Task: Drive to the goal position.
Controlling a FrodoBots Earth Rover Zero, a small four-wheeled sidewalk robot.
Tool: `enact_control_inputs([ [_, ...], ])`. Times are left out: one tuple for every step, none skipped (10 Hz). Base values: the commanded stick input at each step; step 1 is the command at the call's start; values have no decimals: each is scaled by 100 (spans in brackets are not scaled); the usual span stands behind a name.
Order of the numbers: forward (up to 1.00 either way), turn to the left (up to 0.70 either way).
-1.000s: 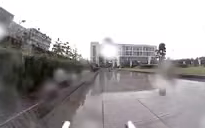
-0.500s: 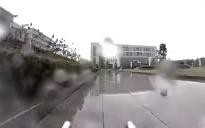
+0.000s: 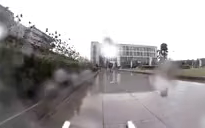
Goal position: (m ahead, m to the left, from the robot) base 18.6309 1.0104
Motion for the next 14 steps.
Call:
enact_control_inputs([
  [70,0],
  [70,0],
  [70,0],
  [70,0],
  [70,0],
  [70,0],
  [70,0],
  [70,0],
  [70,0],
  [70,0],
  [70,0],
  [70,0],
  [70,0],
  [70,0],
])
